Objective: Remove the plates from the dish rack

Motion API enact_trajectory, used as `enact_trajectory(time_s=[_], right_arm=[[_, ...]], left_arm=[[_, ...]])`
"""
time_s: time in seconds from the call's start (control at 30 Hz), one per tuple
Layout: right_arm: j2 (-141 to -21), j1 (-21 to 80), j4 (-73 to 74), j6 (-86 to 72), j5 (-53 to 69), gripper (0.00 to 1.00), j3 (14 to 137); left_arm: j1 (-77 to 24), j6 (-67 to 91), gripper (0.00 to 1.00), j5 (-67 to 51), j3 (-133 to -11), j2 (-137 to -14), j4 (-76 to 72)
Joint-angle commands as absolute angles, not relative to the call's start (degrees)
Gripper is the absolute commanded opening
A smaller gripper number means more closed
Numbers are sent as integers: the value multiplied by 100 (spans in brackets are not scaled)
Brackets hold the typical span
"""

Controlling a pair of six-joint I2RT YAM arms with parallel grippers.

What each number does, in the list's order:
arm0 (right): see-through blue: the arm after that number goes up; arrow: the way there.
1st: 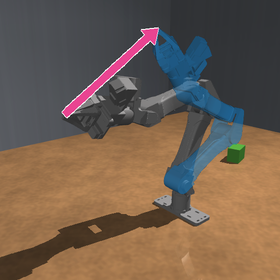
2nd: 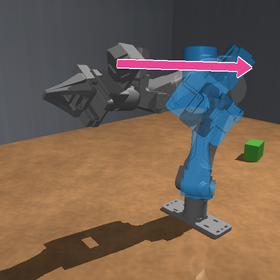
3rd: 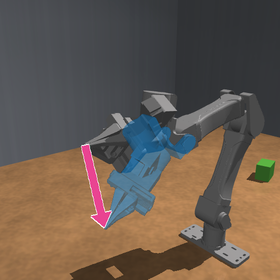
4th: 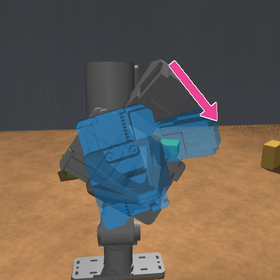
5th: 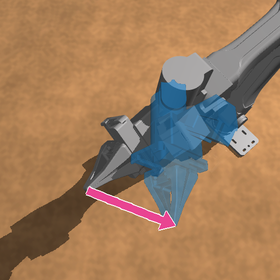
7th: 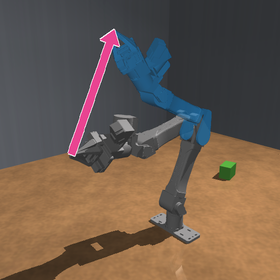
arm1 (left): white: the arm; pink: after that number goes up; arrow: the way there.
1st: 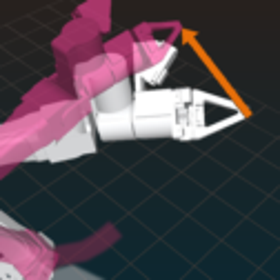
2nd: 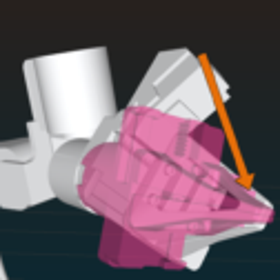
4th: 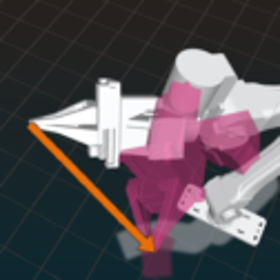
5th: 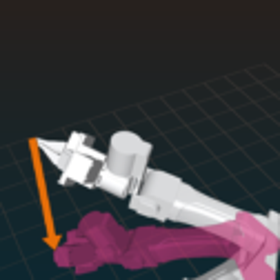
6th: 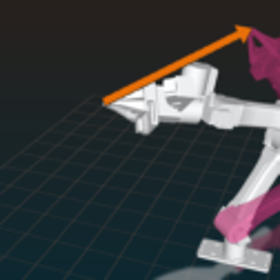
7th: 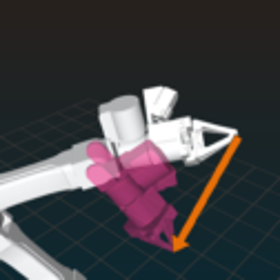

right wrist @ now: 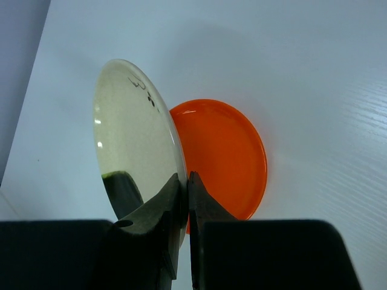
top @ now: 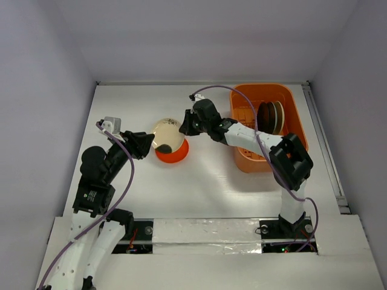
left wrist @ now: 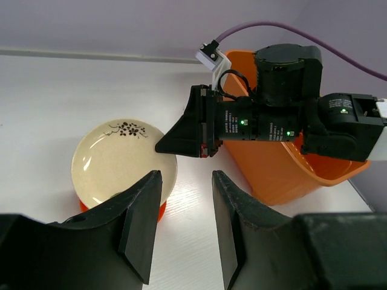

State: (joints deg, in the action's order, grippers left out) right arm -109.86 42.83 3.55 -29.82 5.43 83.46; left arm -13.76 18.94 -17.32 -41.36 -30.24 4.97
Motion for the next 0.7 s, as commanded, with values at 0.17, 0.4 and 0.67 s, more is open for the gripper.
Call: enact_trajectory(time_s=[0.17,0.4,0.67], right_arm=[[-11337,4280,-229,-3305,702,3,8218],[-11391,4280,-167,-3270,694,9,8130],[-11312,4280,272,-3041,572,57,8130]], left_arm=[[-1336,1863,36,-1793,-4245,-3032,211],[-1336,1881,36,-1819,-4236,-3015,202],[-1336,1898,36,-1846,-4228,-2997,185]])
